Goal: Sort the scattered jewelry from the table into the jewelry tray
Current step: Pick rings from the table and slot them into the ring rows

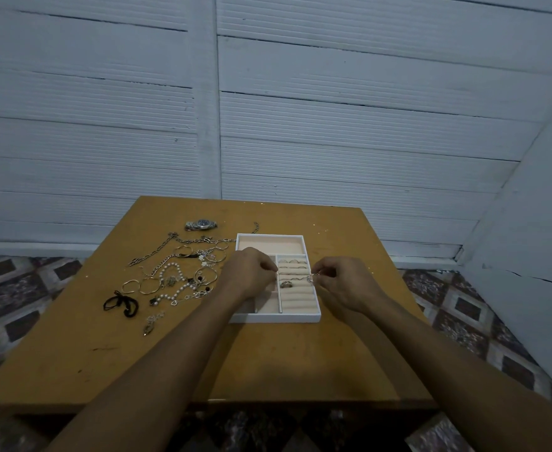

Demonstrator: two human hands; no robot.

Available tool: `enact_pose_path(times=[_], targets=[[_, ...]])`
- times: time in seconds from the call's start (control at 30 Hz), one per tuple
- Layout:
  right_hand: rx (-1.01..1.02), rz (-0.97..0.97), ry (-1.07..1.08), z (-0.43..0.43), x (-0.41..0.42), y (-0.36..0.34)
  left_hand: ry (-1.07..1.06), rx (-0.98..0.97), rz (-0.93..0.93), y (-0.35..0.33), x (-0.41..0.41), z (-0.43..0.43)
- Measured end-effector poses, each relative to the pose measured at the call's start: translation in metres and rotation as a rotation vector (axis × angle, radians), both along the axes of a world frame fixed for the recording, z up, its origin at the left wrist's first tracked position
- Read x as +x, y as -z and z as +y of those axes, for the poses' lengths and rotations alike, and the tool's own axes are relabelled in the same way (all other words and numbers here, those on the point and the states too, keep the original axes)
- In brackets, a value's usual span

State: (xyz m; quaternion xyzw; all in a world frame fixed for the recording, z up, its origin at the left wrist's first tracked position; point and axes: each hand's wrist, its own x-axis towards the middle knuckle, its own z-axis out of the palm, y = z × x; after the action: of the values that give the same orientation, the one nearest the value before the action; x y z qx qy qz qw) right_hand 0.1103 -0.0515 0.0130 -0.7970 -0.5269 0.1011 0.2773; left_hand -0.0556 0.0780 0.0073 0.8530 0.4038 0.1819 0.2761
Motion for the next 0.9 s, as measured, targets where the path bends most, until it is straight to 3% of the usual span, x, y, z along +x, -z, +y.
enact_pose_path(times=[0.47,0.9], targets=[[-0.155,-0.194,-0.084,0.012,-0.008,-0.002,-0.027,0.058,-0.024,0.005,-0.023,0.004],[-0.175,-0.347,-0.142,0.019,-0.011,0.004,-0.005,0.177,0.025,0.007,-0.015,-0.004]])
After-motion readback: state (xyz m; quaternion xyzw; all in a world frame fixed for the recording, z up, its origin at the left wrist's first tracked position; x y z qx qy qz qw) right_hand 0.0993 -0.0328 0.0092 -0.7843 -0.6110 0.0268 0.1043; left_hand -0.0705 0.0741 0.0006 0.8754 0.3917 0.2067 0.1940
